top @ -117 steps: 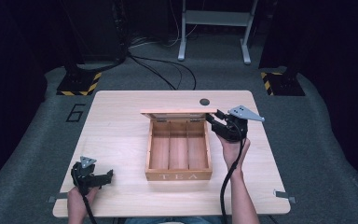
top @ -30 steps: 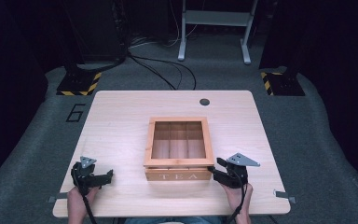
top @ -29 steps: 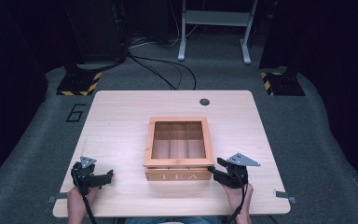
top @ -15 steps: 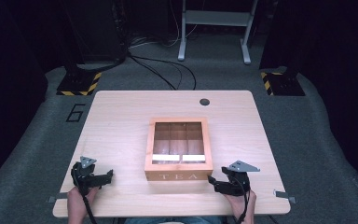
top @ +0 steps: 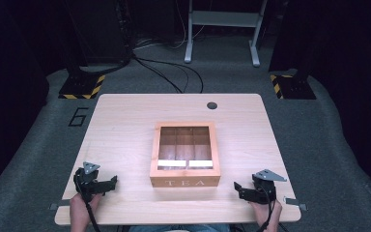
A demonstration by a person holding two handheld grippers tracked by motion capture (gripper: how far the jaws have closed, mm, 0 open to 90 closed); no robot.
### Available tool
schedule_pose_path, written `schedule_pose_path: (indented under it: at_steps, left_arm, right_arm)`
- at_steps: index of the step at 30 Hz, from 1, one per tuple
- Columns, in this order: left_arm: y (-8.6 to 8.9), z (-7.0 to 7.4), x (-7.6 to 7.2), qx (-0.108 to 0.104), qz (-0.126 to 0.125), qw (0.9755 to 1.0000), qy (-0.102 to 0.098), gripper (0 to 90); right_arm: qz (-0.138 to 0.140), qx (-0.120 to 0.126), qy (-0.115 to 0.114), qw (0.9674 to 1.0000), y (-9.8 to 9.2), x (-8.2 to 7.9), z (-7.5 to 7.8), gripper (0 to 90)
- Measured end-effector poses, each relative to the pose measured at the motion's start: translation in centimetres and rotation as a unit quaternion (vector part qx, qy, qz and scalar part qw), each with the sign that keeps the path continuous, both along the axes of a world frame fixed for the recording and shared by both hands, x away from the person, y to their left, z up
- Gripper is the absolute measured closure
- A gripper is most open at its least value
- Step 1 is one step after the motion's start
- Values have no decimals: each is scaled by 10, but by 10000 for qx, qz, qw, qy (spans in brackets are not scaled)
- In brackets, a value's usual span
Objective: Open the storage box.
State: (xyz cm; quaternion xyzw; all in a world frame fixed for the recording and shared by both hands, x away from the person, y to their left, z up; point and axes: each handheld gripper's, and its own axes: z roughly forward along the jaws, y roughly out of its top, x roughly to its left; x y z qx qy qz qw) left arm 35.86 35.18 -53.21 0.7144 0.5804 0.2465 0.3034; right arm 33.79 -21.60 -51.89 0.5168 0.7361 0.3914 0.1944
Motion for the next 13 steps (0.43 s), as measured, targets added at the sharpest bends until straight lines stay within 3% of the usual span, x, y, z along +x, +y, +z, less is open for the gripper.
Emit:
schedule_pose_path:
  at_steps: [6,9,13]
  left_arm:
    - [0,0,0,3,0,10000,-4,3]
    - [0,0,0,6,0,10000,-9,2]
    - [0,0,0,5,2,10000,-10,3]
  right_arm:
    - [-473,-250,124,9985,-21,6,-9,135]
    - [-467,-317,131,9983,-21,8,-9,130]
    - [-464,-690,103,9965,-15,9,-10,105]
